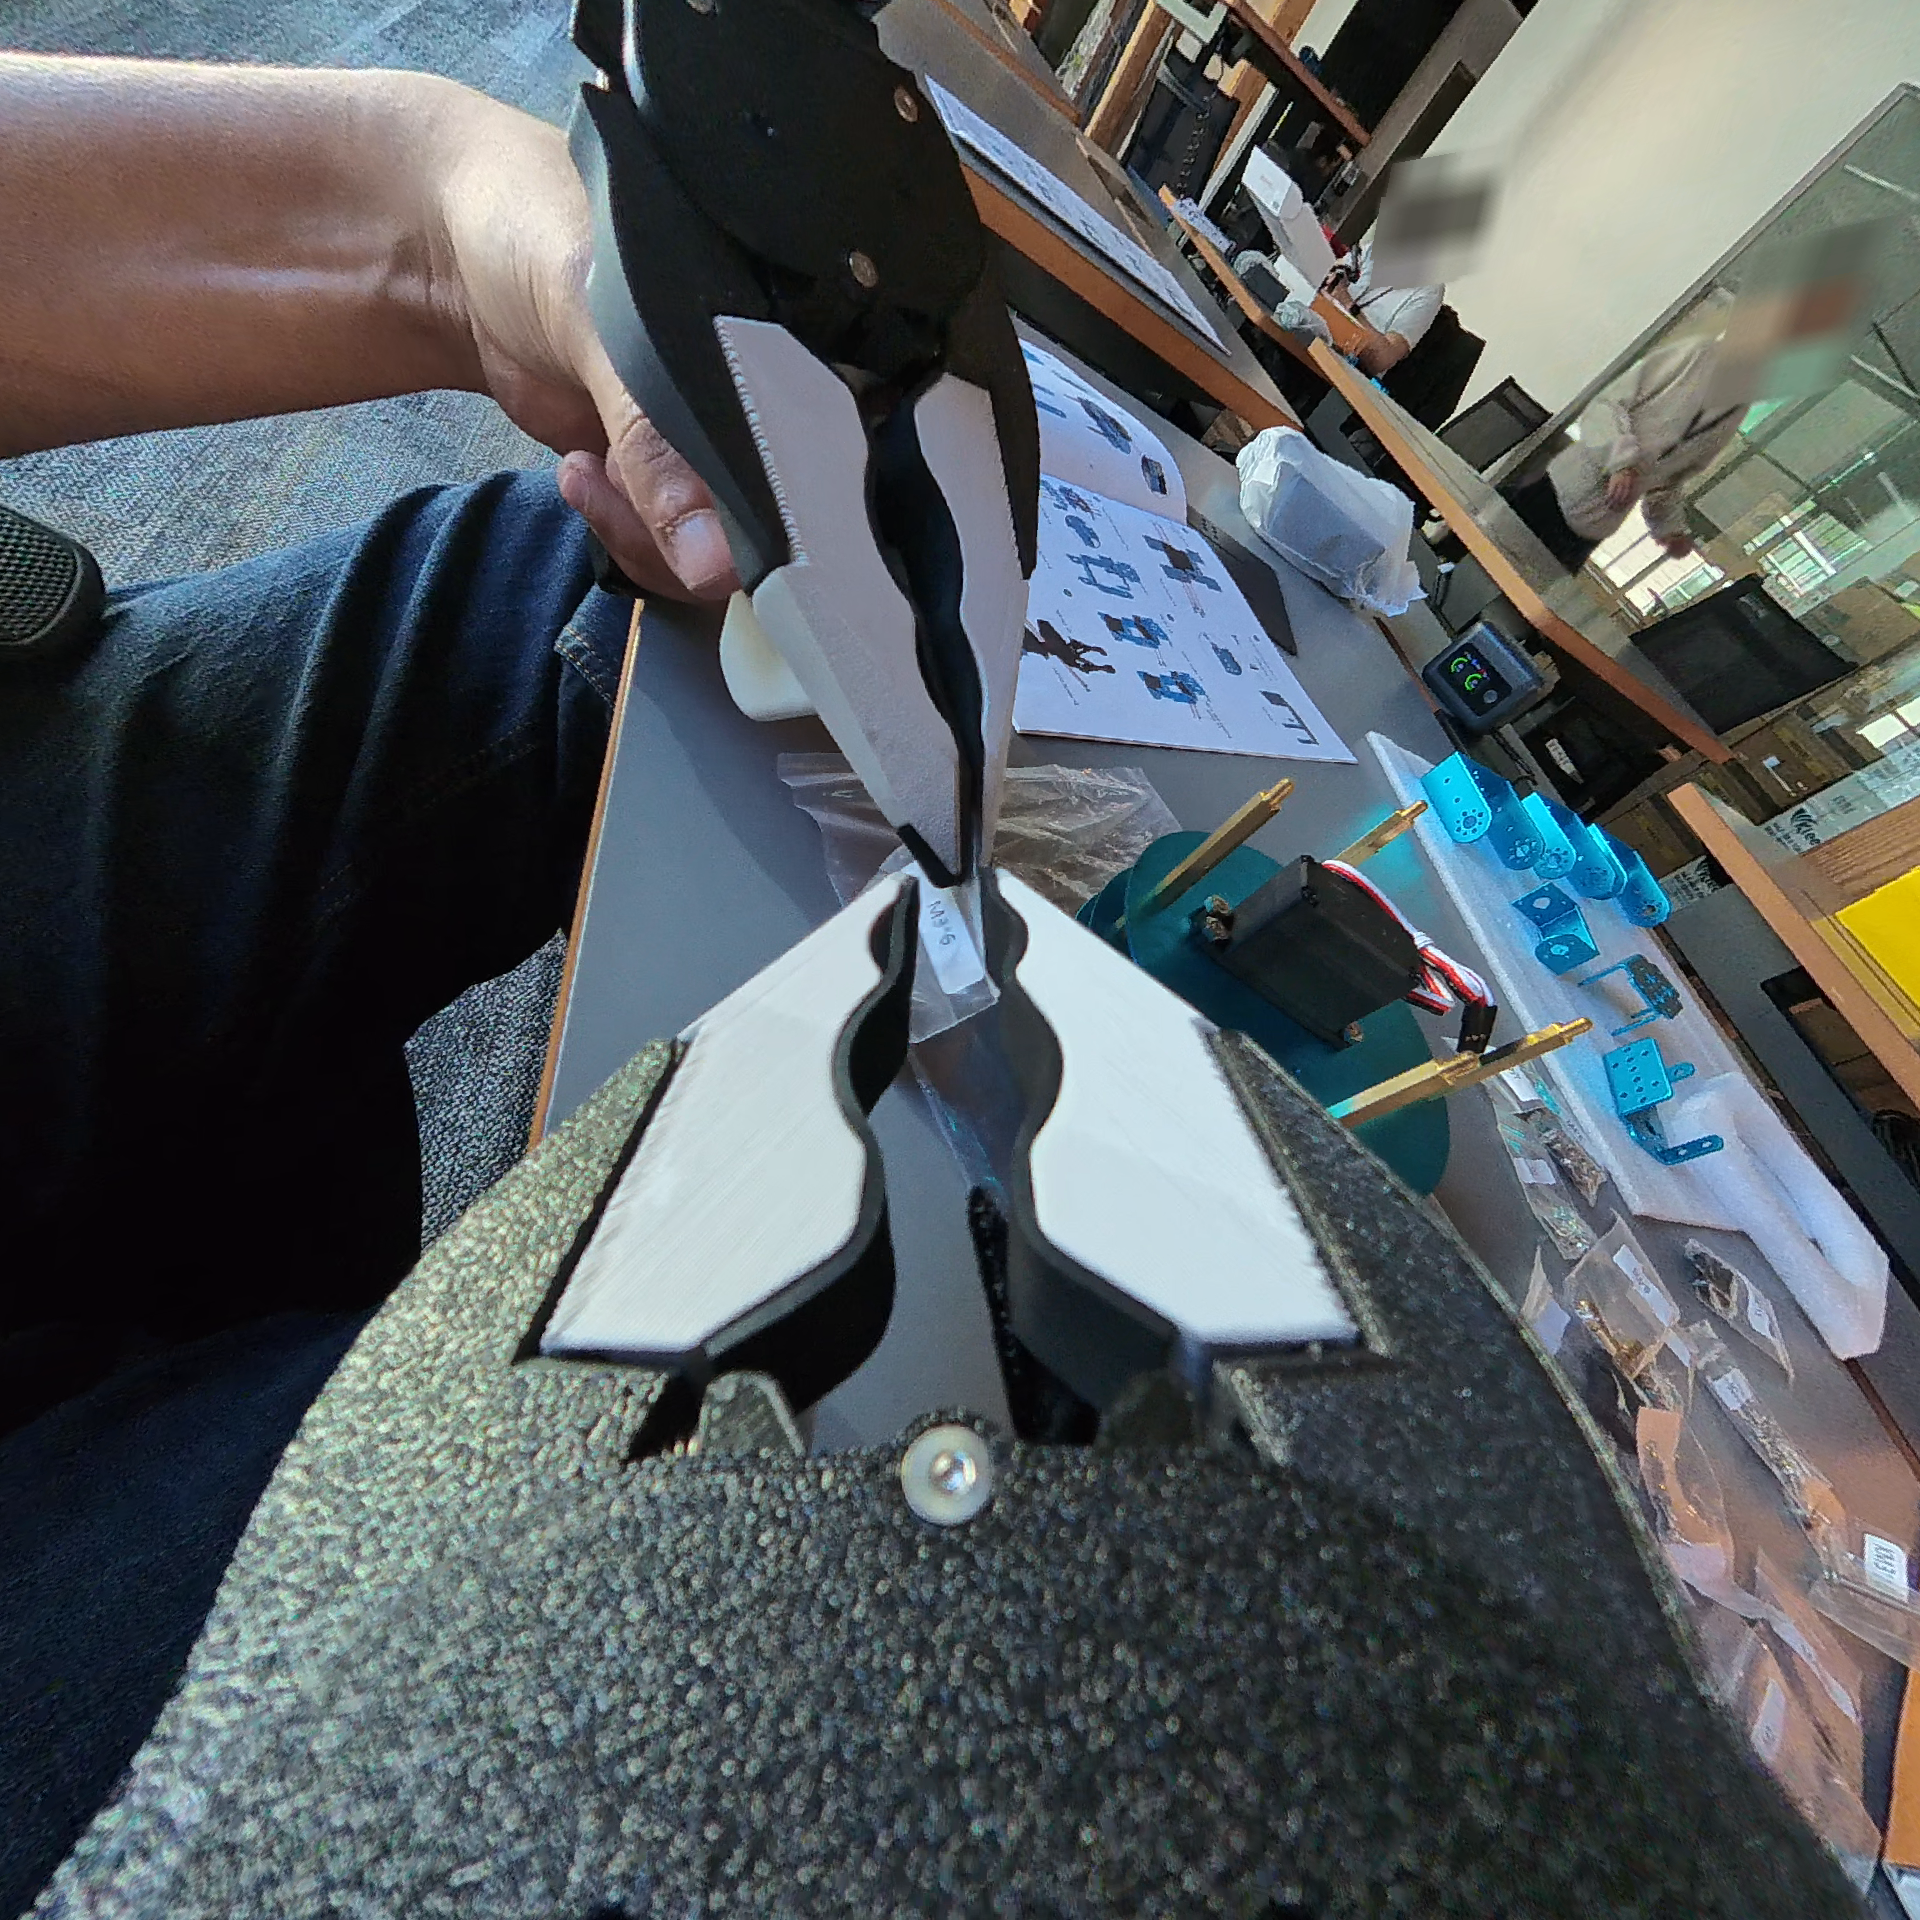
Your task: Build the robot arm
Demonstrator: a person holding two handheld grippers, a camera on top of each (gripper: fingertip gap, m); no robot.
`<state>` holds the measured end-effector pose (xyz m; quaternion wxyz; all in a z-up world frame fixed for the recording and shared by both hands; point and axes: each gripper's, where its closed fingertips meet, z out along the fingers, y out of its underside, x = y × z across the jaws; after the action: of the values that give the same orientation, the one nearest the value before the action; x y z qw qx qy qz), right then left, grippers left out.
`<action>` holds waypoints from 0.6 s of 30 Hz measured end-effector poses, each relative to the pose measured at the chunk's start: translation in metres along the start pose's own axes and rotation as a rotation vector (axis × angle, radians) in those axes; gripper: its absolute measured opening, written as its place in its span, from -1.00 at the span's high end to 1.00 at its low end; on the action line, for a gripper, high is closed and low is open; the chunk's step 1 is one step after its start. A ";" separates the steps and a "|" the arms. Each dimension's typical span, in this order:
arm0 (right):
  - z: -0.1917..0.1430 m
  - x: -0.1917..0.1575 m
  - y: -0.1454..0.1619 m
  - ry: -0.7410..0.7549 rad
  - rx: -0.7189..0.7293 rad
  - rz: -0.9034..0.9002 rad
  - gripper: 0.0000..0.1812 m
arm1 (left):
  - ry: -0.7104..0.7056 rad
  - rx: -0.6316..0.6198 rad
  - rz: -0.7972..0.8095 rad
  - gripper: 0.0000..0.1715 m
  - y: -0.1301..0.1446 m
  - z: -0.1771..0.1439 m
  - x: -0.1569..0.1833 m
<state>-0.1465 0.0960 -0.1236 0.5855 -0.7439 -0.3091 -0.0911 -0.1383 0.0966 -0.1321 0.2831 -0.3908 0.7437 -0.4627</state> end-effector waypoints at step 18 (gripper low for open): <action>-0.019 0.010 -0.021 -0.089 0.061 0.084 0.86 | -0.015 0.010 0.091 1.00 -0.004 -0.001 0.002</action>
<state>-0.1467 0.0845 -0.0957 0.5971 -0.7412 -0.3058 -0.0237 -0.1393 0.0946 -0.1282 0.3115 -0.3587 0.7562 -0.4500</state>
